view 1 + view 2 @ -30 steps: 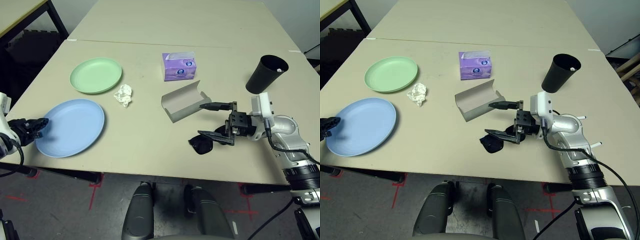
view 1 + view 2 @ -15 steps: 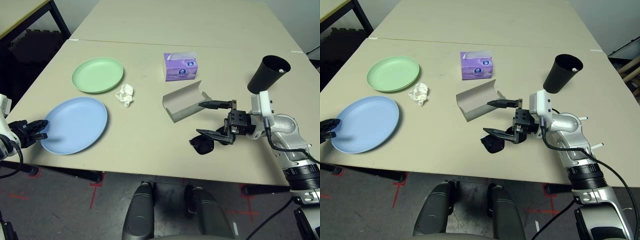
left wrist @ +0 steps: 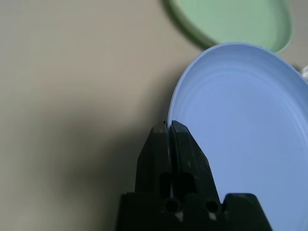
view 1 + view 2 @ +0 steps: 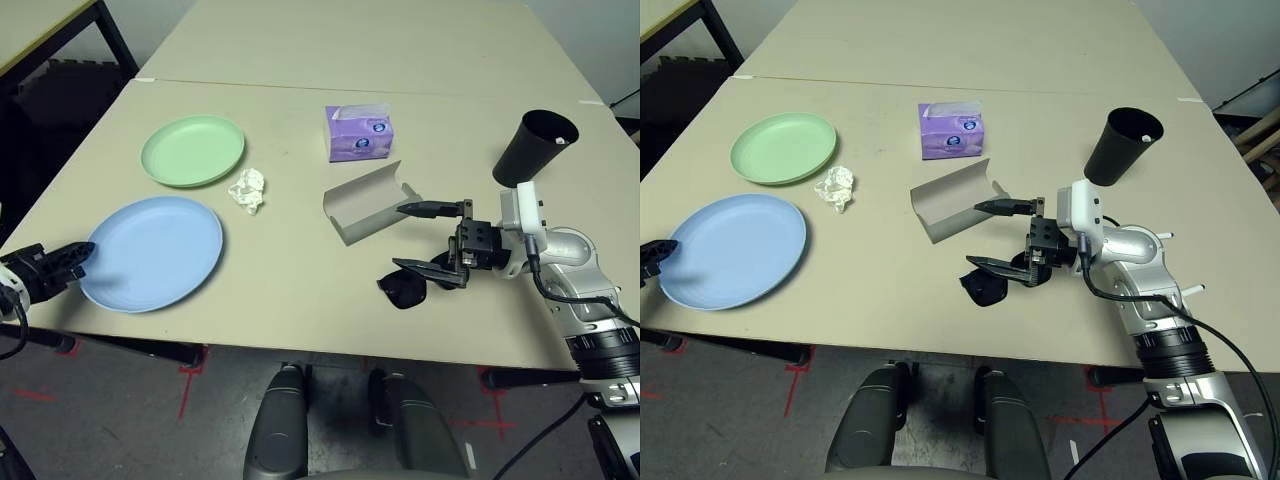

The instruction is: Organize and tidy the items on the table.

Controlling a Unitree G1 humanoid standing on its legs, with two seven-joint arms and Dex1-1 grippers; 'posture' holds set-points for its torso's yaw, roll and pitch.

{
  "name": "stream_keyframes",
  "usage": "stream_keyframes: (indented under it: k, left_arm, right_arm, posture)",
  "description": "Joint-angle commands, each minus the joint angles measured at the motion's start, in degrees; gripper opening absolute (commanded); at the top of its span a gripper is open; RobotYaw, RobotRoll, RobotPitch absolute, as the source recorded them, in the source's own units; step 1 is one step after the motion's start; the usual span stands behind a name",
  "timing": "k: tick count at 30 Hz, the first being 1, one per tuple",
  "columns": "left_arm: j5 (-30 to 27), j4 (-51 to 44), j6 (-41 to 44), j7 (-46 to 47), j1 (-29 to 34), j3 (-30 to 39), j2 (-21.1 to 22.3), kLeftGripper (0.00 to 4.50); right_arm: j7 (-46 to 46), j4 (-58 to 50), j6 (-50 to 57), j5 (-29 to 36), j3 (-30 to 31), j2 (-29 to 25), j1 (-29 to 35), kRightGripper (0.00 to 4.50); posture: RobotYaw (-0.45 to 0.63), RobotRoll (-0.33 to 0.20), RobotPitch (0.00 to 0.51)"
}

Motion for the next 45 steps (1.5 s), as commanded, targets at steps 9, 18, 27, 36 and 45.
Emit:
stream_keyframes:
  k: [9, 18, 27, 36, 45]
  left_arm:
    - [6.0, 16.0, -10.1, 9.0, -21.3, -8.4, -4.1, 0.02]
    - [15.2, 47.0, -32.5, 16.8, -42.7, -14.4, -7.9, 0.02]
    - [17.6, 58.3, -40.7, 18.8, -49.1, -15.5, -9.9, 0.02]
    - [18.8, 59.5, -41.9, 18.3, -48.9, -16.1, -11.1, 0.02]
    - [19.3, 59.7, -41.5, 19.0, -48.3, -16.5, -11.3, 0.02]
  right_arm:
    - [-0.2, 1.2, -0.1, -0.6, 1.2, 1.5, -0.8, 4.5]
    - [-1.0, -1.0, 0.7, -0.2, 1.4, 1.4, 0.2, 4.5]
    - [-2.9, -3.7, 1.6, 0.0, 0.8, 0.6, 2.3, 4.5]
    - [-13.6, -1.3, 1.4, -2.0, -2.6, 2.7, 1.6, 4.5]
    - [-16.7, -2.2, 4.8, -0.5, -2.7, 3.4, 1.4, 4.5]
  posture:
    - [0.22, 0.0, 0.182]
    - [0.19, 0.0, 0.186]
    - [0.16, 0.0, 0.187]
    - [0.16, 0.0, 0.187]
    - [0.17, 0.0, 0.187]
